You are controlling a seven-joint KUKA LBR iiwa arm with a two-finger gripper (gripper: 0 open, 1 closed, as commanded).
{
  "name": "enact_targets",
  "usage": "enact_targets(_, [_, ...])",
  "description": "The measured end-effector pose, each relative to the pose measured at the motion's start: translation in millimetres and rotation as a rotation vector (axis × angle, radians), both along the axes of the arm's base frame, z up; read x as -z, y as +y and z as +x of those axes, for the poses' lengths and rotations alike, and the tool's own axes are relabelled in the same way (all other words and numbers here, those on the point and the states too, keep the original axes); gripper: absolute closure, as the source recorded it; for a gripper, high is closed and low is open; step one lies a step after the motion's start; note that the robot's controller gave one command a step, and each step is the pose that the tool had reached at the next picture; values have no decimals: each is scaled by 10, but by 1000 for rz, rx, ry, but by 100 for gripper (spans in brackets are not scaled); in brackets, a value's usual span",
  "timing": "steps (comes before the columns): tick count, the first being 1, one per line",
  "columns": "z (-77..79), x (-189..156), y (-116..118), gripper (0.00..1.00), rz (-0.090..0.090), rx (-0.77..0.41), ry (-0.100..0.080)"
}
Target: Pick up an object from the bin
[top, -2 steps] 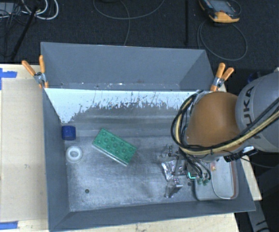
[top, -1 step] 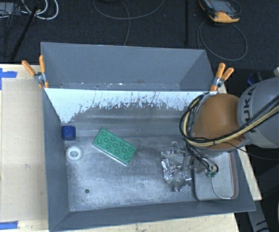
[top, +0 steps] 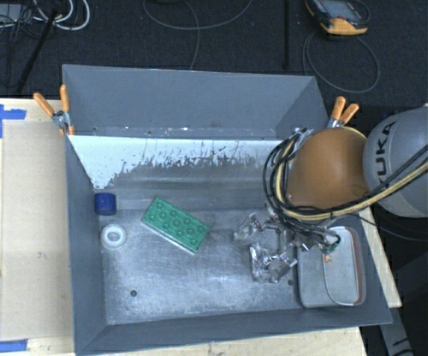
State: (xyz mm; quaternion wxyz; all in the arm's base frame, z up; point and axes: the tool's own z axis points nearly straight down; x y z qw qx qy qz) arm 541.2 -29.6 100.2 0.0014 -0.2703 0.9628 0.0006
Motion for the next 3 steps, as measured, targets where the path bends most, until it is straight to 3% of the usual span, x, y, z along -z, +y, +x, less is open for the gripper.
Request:
enact_targets(1, [272,7,-189,0,-2,-192,0])
enact_targets(2, [34,261,-216,0,2,101,-7])
enact_targets(3, [242,261,-369,0,3,-307,-6])
